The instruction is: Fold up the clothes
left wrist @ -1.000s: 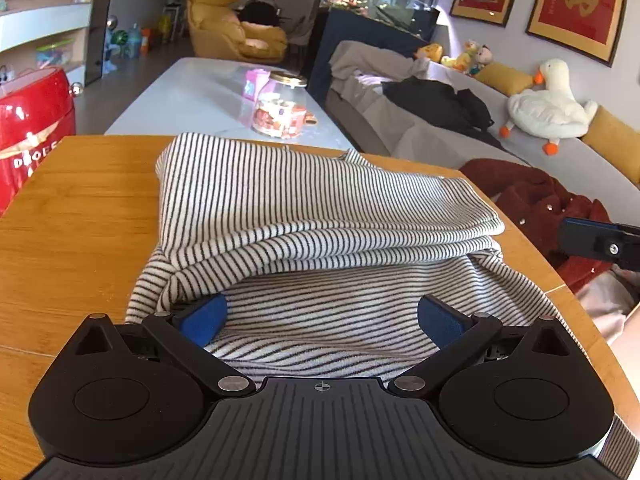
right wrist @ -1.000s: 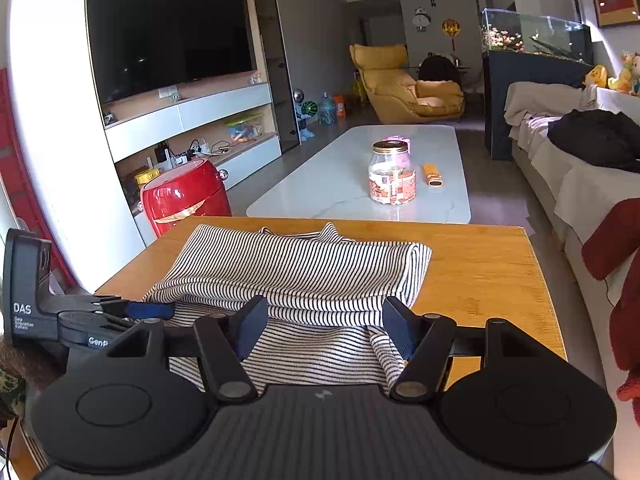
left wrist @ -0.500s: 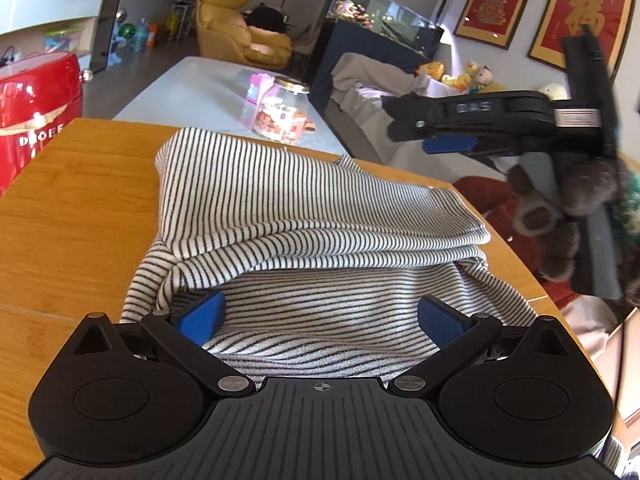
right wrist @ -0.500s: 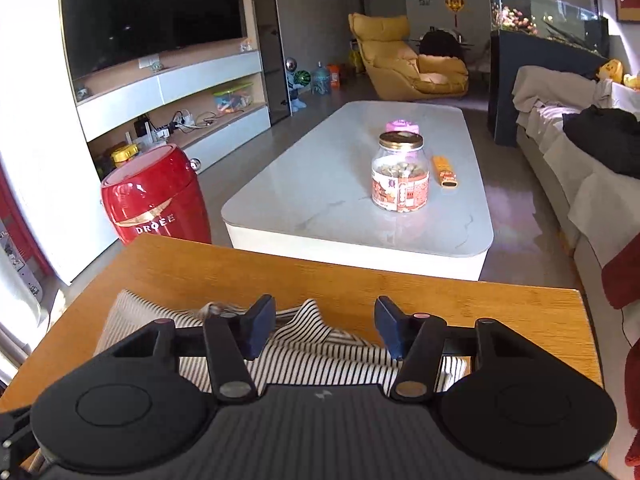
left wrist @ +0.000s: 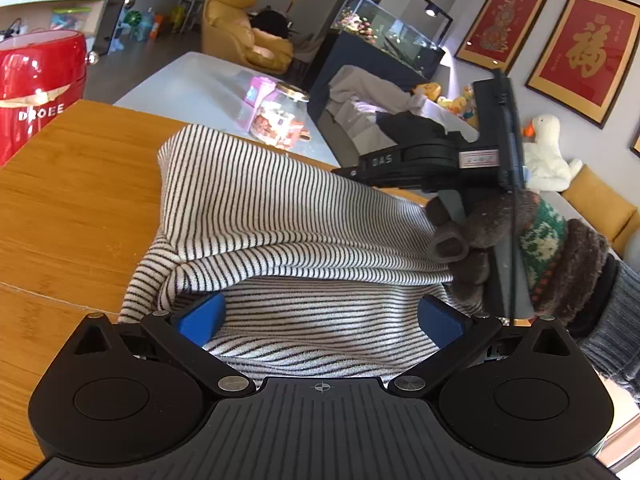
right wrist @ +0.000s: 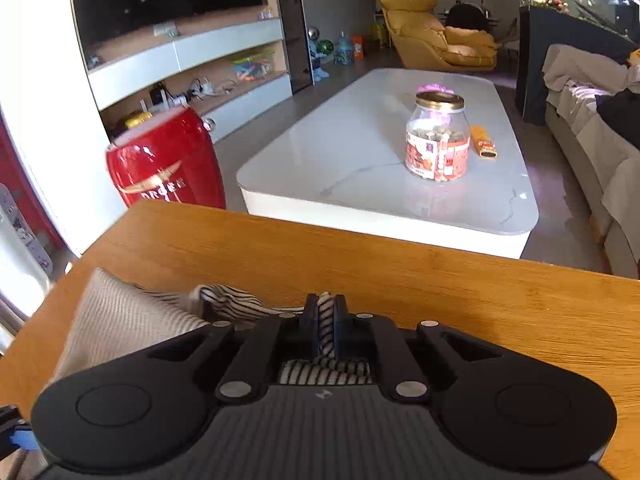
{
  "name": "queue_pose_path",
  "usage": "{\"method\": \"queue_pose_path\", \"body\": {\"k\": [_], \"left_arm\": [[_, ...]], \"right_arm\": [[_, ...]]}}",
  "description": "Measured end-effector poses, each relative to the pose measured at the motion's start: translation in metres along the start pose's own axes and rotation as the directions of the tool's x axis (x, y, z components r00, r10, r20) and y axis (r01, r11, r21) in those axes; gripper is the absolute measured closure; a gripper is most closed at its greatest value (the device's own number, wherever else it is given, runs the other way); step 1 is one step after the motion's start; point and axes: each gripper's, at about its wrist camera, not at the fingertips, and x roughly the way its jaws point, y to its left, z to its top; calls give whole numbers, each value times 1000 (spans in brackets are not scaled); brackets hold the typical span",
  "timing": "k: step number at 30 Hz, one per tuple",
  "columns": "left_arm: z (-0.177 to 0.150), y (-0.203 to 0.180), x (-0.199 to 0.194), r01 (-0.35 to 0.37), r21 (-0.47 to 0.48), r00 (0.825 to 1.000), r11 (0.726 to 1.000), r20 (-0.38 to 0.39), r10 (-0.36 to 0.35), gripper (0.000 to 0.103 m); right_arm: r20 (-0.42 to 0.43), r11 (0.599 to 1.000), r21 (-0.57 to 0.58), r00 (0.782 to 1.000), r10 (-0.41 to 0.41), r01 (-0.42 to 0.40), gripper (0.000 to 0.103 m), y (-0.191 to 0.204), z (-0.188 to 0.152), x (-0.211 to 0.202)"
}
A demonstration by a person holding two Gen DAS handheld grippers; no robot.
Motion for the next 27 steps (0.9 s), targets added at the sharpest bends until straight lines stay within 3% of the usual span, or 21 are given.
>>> {"method": "queue_pose_path", "body": {"k": [5, 11, 16, 20, 22, 27], "left_arm": [[20, 7, -32, 3, -19, 997, 1000, 78, -1, 0], [43, 15, -71, 8, -40, 985, 999, 171, -1, 0], [46, 8, -56, -26, -3, 987, 1000, 156, 26, 0], [46, 1, -39, -57, 34, 990, 998, 134, 52, 0], [45, 1, -35, -77, 43, 989, 996, 131, 70, 0], [36, 12, -37, -109, 62, 990, 992, 98, 103, 0]], "right_arm": [[86, 994, -7, 990, 112, -112, 98, 11, -8, -89], [10, 975, -10, 975, 221, -221, 99, 26, -80, -146], [-41, 976, 41, 975, 217, -216, 99, 27, -134, -134], [-50, 981, 36, 980, 192, -191, 99, 34, -155, -133], [-50, 984, -4, 983, 177, -177, 99, 37, -154, -143], [68, 985, -67, 985, 160, -156, 94, 39, -138, -190]]}}
